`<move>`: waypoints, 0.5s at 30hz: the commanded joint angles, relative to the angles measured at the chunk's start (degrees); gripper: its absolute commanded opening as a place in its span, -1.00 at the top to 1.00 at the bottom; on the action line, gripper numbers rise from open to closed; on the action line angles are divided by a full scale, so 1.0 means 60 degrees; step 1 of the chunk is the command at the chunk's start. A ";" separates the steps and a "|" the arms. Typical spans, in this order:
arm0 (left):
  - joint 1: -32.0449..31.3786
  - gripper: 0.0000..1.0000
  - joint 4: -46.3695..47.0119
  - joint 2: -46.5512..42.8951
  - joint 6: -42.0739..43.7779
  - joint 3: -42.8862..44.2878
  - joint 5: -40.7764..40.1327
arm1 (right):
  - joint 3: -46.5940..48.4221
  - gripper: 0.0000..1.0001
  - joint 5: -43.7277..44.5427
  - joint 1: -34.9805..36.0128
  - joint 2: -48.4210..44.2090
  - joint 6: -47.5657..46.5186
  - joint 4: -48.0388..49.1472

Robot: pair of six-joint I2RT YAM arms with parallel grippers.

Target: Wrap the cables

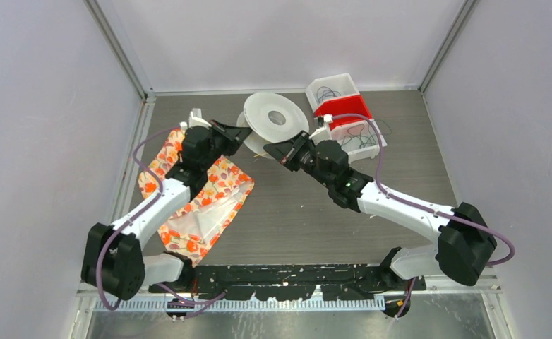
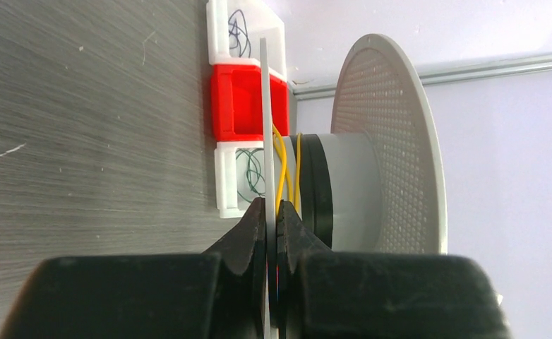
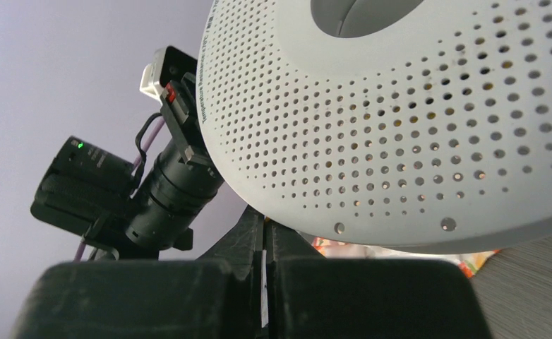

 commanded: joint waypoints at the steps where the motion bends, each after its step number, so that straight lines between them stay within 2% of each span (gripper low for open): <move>1: -0.0229 0.99 0.4325 0.0537 -0.0444 -0.0979 0.1013 | -0.0252 0.99 0.1361 -0.0141 -0.0165 0.0611 0.1518; 8: -0.0332 0.99 0.7073 0.2191 -0.0691 -0.1919 0.1303 | -0.1208 0.99 0.1850 -0.0451 -0.0212 0.1160 0.0595; 11: -0.0389 0.99 0.8837 0.3506 -0.1072 -0.2404 0.1358 | -0.2181 0.99 0.2046 -0.0569 -0.0076 0.1393 0.1565; 15: -0.0477 0.99 1.2055 0.5555 -0.1879 -0.2879 0.1526 | -0.3390 0.99 0.1947 -0.0974 0.0333 0.1731 0.3206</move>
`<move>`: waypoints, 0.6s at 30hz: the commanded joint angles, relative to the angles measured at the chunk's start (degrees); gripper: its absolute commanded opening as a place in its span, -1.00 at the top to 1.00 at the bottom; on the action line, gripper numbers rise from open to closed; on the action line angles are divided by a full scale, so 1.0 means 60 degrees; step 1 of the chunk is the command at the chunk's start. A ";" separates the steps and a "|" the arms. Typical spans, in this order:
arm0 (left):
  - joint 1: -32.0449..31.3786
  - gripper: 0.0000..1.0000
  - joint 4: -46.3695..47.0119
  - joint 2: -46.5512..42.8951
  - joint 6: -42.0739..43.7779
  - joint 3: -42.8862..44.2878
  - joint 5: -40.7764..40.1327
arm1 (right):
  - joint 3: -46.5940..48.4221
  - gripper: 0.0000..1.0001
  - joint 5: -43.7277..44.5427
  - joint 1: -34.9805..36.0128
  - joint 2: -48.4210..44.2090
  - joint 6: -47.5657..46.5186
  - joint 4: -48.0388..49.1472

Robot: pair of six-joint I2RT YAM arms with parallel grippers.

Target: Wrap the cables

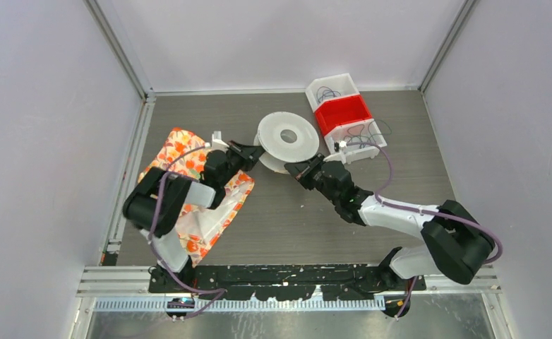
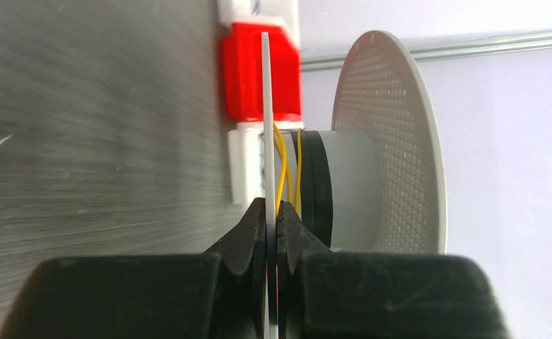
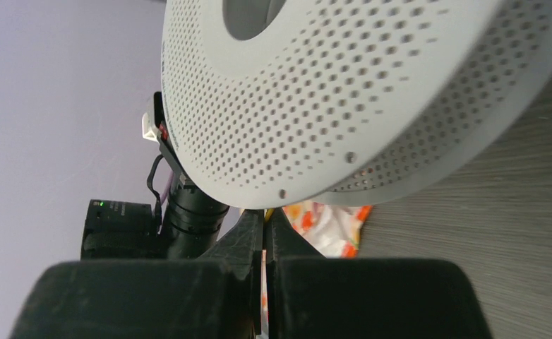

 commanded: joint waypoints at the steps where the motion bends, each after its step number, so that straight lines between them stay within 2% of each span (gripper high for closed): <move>1: -0.0172 0.99 0.4451 0.1692 -0.0858 -0.0434 0.0681 | -0.0921 0.99 0.0708 -0.0584 0.0441 0.0700 0.2416; 7: -0.0665 0.99 0.4449 0.2200 0.0112 -0.0248 0.0793 | -0.1355 0.99 -0.0400 -0.1335 0.1510 0.2204 0.3393; 14: -0.0859 0.99 0.4463 0.3009 0.0354 -0.0016 0.1093 | -0.1254 0.99 -0.0504 -0.1495 0.2254 0.4078 0.2892; 18: -0.0968 0.99 0.4463 0.3194 0.0579 0.0052 0.1215 | -0.1577 0.99 -0.0396 -0.1614 0.2974 0.5684 0.4470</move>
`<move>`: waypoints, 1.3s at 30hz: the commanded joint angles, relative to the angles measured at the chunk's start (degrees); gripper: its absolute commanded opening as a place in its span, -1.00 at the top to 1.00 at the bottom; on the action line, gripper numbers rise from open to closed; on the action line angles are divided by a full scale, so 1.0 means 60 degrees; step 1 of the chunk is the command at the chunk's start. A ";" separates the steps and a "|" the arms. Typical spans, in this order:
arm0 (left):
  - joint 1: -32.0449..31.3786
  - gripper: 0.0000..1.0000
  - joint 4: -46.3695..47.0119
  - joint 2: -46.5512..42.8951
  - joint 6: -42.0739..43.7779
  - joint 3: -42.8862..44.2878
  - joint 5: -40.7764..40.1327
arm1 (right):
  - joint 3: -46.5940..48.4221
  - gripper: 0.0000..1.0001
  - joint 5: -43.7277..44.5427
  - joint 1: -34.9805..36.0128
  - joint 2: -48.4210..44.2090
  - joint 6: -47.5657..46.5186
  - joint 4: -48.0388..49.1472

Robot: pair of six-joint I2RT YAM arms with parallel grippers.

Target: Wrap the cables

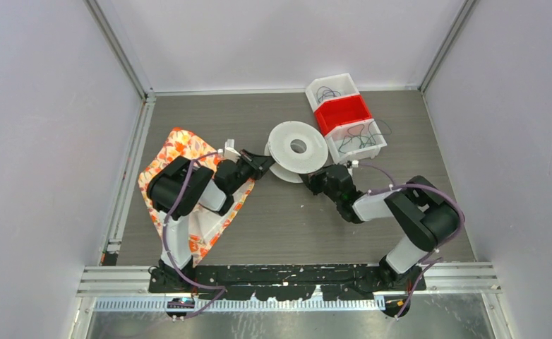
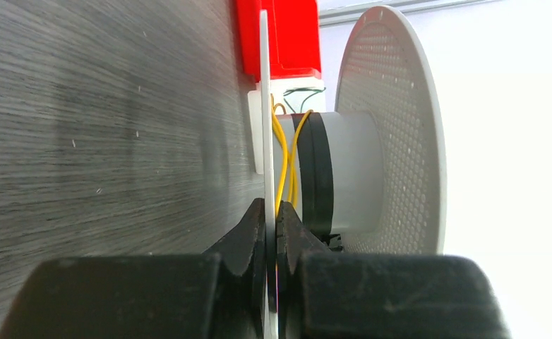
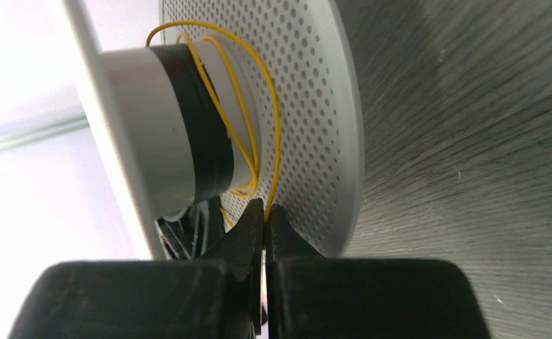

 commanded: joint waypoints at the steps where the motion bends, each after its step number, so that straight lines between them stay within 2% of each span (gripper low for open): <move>1: -0.0304 0.99 0.1003 0.0145 0.0684 0.0293 0.0849 | -0.0038 0.99 0.0085 -0.0094 0.0657 0.2181 0.2428; 6: -0.0384 0.99 0.0999 0.0527 0.0647 0.0383 0.0867 | 0.0010 0.99 -0.0259 -0.0078 0.1955 0.4324 0.4027; 10: -0.0517 0.99 0.1003 0.0624 0.0711 0.0416 0.0729 | -0.0125 0.99 0.0232 0.0084 0.2827 0.5972 0.5599; 17: -0.0643 0.99 0.1003 0.0964 0.0745 0.0624 0.0836 | 0.0016 0.99 0.0902 0.0398 0.3290 0.7402 0.6022; 20: -0.0645 0.99 0.1003 0.1078 0.0641 0.0629 0.0767 | -0.0043 0.97 0.1317 0.0473 0.3372 0.7562 0.6179; 21: -0.0645 0.99 0.1003 0.1097 0.0592 0.0629 0.0766 | -0.0088 0.89 0.1407 0.0482 0.3358 0.7558 0.6164; 24: -0.0659 0.99 0.1003 0.1070 0.0534 0.0636 0.0722 | -0.0167 0.45 0.1543 0.0486 0.3337 0.7476 0.6182; 27: -0.0660 0.99 0.1003 0.1056 0.0466 0.0605 0.0572 | -0.0235 0.28 0.1539 0.0482 0.3245 0.7363 0.6117; 32: -0.0660 0.99 0.1003 0.1094 0.0299 0.0683 0.0575 | -0.0552 0.25 0.1758 0.0510 0.2874 0.7119 0.5771; 39: -0.0659 0.99 0.1003 0.1292 0.0147 0.0782 0.0529 | -0.0878 0.24 0.1796 0.0553 0.2645 0.6842 0.6098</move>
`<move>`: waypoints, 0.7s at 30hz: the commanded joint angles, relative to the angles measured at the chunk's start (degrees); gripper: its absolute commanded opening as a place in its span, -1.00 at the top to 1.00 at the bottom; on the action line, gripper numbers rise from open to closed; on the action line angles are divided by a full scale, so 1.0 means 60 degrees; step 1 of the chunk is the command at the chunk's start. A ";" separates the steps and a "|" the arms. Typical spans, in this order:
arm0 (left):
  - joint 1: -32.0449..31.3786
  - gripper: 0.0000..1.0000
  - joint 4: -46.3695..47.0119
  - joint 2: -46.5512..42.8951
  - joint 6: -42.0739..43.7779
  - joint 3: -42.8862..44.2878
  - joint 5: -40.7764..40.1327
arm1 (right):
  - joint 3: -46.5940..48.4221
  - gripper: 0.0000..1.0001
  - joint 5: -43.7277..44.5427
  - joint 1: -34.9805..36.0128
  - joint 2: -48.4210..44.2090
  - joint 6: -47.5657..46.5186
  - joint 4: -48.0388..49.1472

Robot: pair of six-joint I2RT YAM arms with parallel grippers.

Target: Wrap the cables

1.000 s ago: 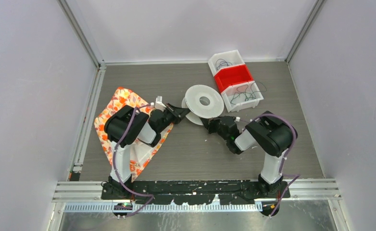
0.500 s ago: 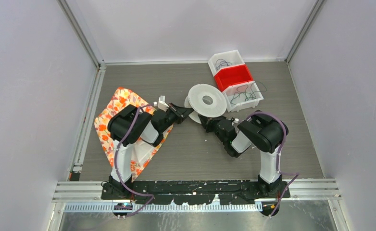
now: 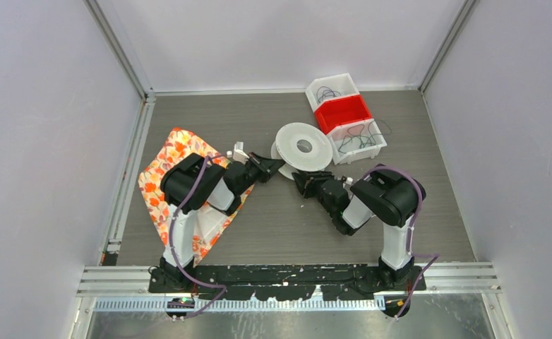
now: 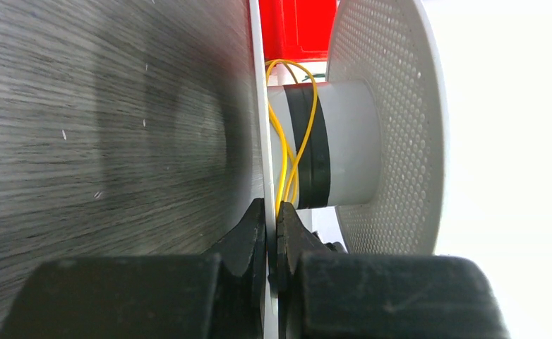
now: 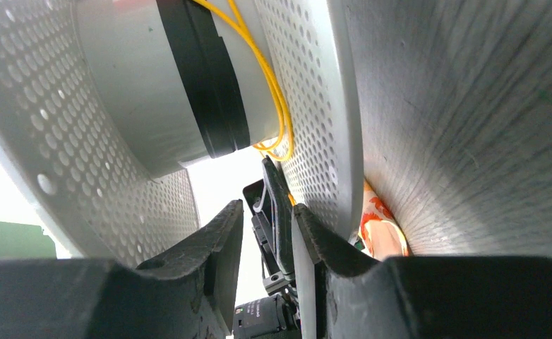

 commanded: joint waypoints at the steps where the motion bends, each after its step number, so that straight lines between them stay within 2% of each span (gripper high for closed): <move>1: -0.0157 0.99 0.0708 0.0156 0.0200 0.0144 0.0666 | -0.0264 0.23 0.0789 -0.0074 -0.0640 0.2916 0.0536; 8: -0.0140 0.99 0.0707 0.0363 0.0170 0.0327 0.0476 | -0.0952 0.05 0.0471 0.0043 -0.2311 0.2148 -0.0555; 10: -0.0129 0.99 0.0708 0.0425 0.0151 0.0402 0.0414 | -0.1128 -0.07 0.0297 0.0074 -0.2993 0.1838 -0.1097; 13: -0.0102 0.99 0.0707 0.0459 0.0119 0.0438 0.0333 | -0.1575 -0.36 0.0066 0.0072 -0.4292 0.1341 -0.1961; 15: -0.0045 0.99 0.0707 0.0460 0.0121 0.0427 0.0288 | -0.1998 -0.46 0.0000 0.0072 -0.5494 0.1046 -0.2820; 18: 0.0131 0.99 0.0708 0.0446 0.0141 0.0324 0.0273 | -0.2621 -0.56 -0.0036 0.0058 -0.7949 0.0614 -0.4876; 20: 0.0305 0.99 0.0702 0.0445 0.0128 0.0241 0.0295 | -0.2716 -0.60 0.0020 0.0047 -1.0590 0.0260 -0.7331; 21: 0.0399 0.99 0.0707 0.0445 0.0113 0.0203 0.0313 | -0.2600 -0.62 0.0175 0.0043 -1.1897 -0.0043 -0.9654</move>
